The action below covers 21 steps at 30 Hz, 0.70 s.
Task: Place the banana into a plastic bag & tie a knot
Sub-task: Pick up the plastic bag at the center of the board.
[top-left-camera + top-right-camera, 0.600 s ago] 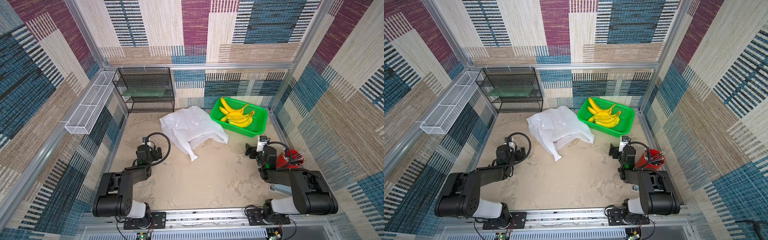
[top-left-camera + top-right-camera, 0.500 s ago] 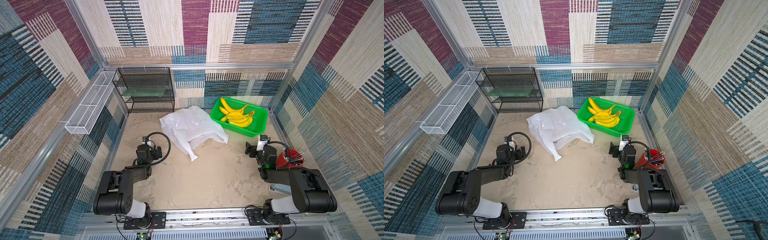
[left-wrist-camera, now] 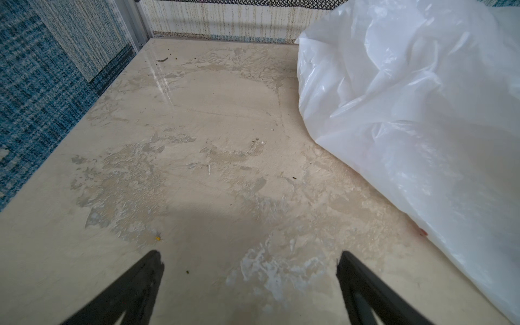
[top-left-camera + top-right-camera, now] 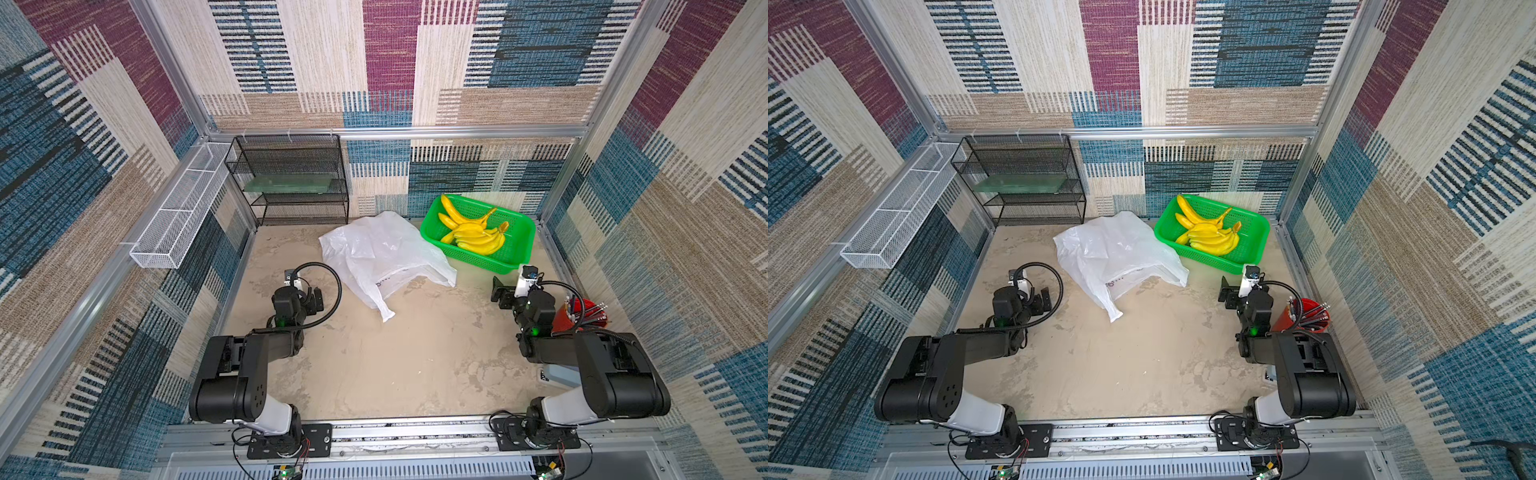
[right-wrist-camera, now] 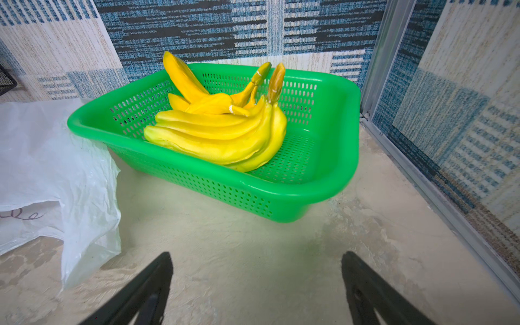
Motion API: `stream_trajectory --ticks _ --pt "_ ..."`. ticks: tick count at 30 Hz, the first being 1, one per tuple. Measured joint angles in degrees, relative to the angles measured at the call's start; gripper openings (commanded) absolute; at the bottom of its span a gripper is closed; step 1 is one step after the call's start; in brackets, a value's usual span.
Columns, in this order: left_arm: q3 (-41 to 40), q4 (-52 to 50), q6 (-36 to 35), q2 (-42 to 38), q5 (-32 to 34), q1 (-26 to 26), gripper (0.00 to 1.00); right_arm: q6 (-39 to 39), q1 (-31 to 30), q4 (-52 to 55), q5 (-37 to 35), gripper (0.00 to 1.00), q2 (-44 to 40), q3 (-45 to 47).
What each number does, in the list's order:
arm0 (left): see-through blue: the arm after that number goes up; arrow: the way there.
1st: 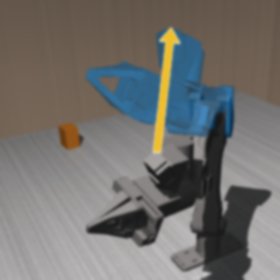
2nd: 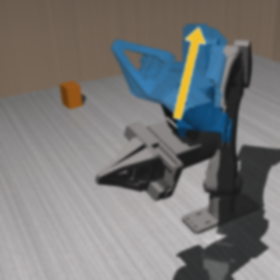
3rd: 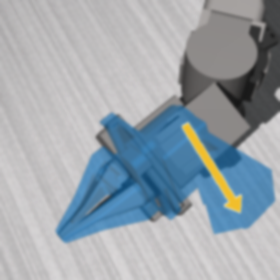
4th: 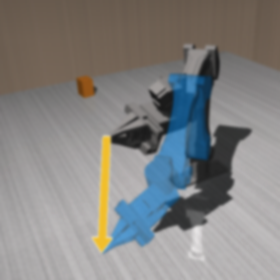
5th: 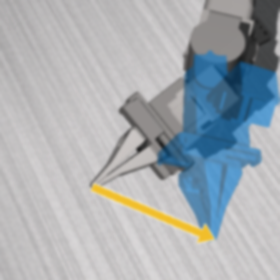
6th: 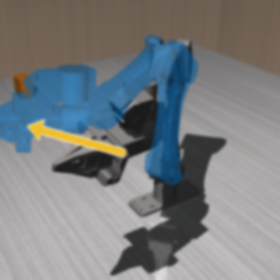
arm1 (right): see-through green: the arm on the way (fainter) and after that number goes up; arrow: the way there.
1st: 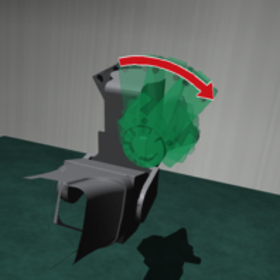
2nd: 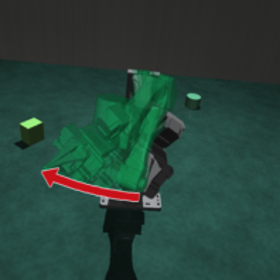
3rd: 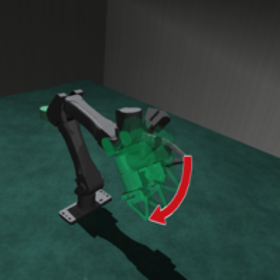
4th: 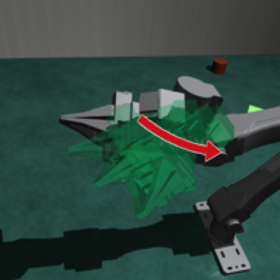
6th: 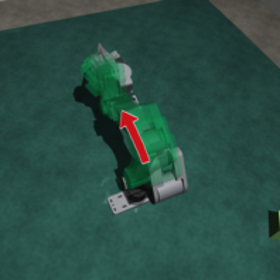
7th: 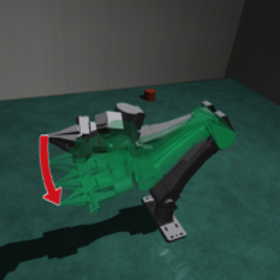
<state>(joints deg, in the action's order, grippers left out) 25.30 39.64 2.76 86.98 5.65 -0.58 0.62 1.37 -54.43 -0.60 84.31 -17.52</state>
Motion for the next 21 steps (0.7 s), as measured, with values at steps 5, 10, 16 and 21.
stream_trajectory --ticks 5,10,16,21 --pt "0.04 0.59 0.0 0.0 0.0 0.0 0.99 0.02 0.0 -0.22 0.0 0.95 0.04 -0.02" --pt "0.04 0.61 -0.02 0.0 0.0 0.0 0.99 0.02 -0.02 -0.68 -0.02 0.95 0.04 -0.02" --pt "3.37 -6.4 -1.38 -6.78 2.43 2.67 0.99 -0.68 -4.46 5.84 -5.57 0.95 -5.9 -4.66" --pt "6.88 -13.9 -0.94 -18.14 8.39 6.36 0.99 1.14 -9.38 15.34 -13.84 0.95 -17.27 -10.29"
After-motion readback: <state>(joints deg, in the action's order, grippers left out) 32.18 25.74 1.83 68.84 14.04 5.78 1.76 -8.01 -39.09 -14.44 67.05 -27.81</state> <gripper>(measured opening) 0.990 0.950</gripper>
